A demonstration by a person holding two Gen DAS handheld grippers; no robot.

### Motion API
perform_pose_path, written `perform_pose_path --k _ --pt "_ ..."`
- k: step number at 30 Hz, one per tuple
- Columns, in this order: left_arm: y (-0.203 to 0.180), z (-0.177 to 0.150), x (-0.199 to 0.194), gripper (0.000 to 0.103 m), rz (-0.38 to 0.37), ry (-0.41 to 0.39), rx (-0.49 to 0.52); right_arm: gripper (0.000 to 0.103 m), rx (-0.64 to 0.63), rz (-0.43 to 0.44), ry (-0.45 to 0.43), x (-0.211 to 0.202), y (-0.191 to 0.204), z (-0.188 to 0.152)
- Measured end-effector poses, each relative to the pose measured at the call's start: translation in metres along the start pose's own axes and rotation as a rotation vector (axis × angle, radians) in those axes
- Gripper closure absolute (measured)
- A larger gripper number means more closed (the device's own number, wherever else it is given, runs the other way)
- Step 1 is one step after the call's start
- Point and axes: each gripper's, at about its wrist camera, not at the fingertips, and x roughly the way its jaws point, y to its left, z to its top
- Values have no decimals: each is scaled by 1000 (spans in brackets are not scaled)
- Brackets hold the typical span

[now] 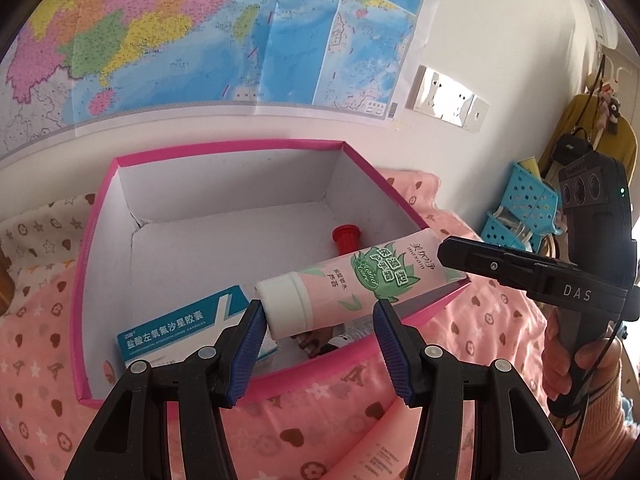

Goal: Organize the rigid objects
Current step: 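Carry the aloe tube over the magenta box and lower it, then open the right tool to drop the aloe tube into the magenta box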

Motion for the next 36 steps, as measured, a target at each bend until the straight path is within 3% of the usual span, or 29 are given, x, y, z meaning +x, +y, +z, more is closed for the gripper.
perform_pose_path --k 21,36 --pt "2 3 24 48 19 57 12 62 26 -69 11 12 -10 1" --pt "-5 -23 -41 47 37 -76 40 62 26 -22 -42 -24 0 -20"
